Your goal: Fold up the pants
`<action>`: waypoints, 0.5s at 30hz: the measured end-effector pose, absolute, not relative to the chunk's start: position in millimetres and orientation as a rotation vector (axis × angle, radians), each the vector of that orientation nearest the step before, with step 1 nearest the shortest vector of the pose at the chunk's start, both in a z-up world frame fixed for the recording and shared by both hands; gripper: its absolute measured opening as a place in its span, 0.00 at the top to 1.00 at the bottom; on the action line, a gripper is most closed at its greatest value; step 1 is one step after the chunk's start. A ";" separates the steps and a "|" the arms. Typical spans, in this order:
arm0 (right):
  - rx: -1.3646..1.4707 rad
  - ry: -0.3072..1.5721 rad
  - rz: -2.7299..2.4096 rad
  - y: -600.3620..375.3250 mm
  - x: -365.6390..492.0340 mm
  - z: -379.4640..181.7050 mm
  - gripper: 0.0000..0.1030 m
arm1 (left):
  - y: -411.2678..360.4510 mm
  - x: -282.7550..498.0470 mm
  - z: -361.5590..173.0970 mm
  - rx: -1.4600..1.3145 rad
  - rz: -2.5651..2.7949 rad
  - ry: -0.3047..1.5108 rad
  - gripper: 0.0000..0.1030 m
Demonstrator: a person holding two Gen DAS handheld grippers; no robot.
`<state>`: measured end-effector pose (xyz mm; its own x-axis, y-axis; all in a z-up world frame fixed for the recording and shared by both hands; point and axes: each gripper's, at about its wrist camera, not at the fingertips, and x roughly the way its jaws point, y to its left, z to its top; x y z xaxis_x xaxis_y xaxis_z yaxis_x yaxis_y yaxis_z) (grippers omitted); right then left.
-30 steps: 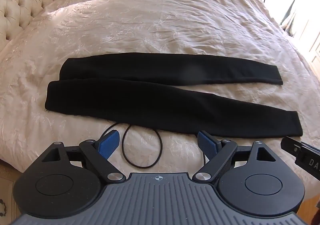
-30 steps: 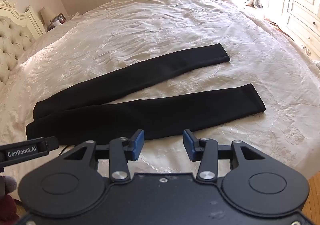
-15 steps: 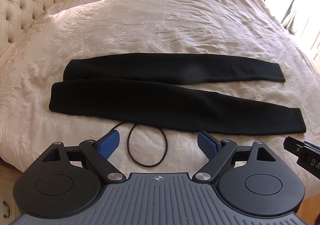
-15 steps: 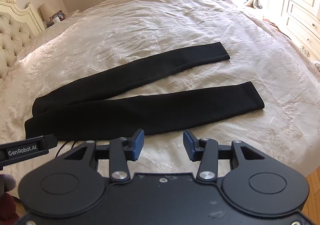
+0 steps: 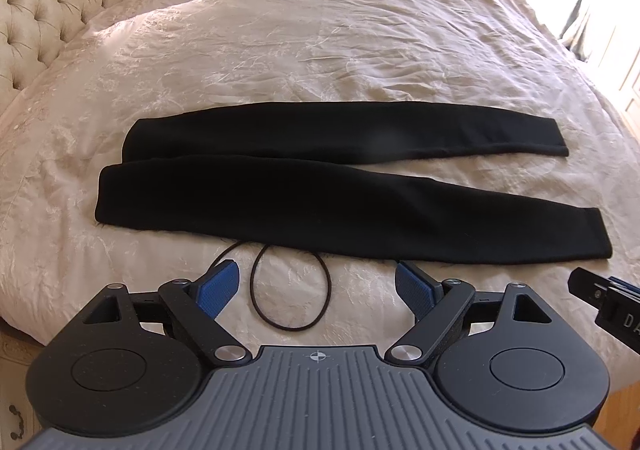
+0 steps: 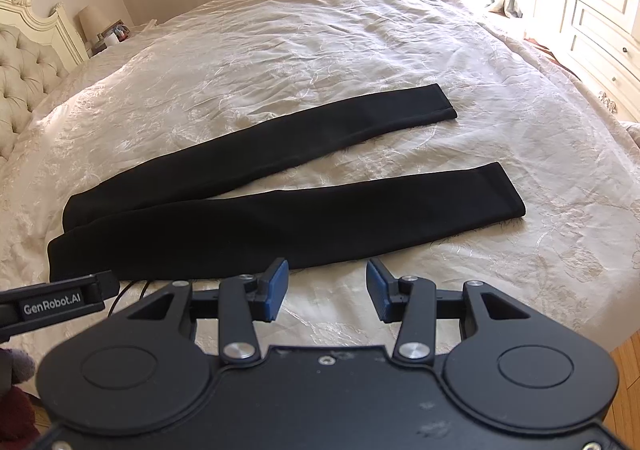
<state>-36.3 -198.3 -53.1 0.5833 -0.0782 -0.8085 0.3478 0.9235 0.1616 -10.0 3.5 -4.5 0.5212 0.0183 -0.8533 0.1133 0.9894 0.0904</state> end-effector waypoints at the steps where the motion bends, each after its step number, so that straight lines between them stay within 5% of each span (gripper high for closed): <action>1: 0.320 0.918 -0.254 -198.9 -36.3 -53.1 0.55 | 3.3 -10.3 -4.8 0.142 -0.058 1.023 0.17; 15: 0.313 0.933 -0.247 -195.7 -33.4 -55.1 0.55 | 3.0 -6.6 -7.4 0.147 -0.052 1.039 0.17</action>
